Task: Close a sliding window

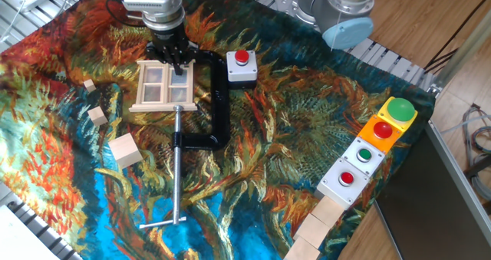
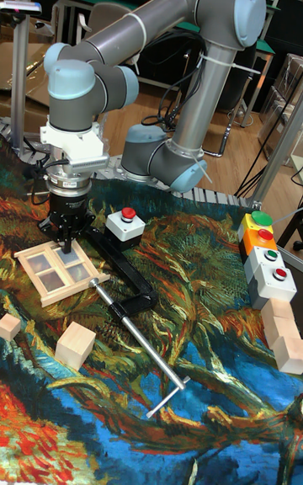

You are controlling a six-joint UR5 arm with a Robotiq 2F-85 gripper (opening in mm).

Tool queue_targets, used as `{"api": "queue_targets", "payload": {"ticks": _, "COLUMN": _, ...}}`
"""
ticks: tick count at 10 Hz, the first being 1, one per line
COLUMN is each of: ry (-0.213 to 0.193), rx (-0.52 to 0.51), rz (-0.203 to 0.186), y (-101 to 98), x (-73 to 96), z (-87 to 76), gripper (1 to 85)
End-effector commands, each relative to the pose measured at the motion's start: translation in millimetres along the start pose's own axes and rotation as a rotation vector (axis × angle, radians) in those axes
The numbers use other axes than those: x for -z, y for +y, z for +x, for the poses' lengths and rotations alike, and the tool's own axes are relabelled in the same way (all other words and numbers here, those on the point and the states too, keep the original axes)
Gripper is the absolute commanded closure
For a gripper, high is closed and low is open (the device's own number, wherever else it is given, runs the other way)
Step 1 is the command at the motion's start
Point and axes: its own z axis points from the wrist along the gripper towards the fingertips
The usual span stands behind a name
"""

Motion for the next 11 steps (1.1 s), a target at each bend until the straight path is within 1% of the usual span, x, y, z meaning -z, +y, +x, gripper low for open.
{"api": "queue_targets", "payload": {"ticks": 1, "ry": 0.004, "rx": -0.009, "rz": -0.003, "y": 0.6, "x": 3.7, "z": 6.8, "gripper": 75.0}}
{"api": "queue_targets", "payload": {"ticks": 5, "ry": 0.009, "rx": -0.006, "rz": -0.004, "y": 1.2, "x": 4.8, "z": 12.1, "gripper": 75.0}}
{"api": "queue_targets", "payload": {"ticks": 6, "ry": 0.007, "rx": -0.006, "rz": -0.005, "y": 2.2, "x": 5.7, "z": 10.0, "gripper": 74.7}}
{"api": "queue_targets", "payload": {"ticks": 8, "ry": 0.012, "rx": -0.01, "rz": 0.006, "y": 4.9, "x": 10.6, "z": 1.4, "gripper": 74.7}}
{"api": "queue_targets", "payload": {"ticks": 9, "ry": 0.01, "rx": -0.012, "rz": 0.008, "y": 5.7, "x": 14.9, "z": -3.3, "gripper": 74.7}}
{"api": "queue_targets", "payload": {"ticks": 11, "ry": 0.03, "rx": -0.007, "rz": 0.007, "y": 4.7, "x": 31.1, "z": -5.9, "gripper": 74.7}}
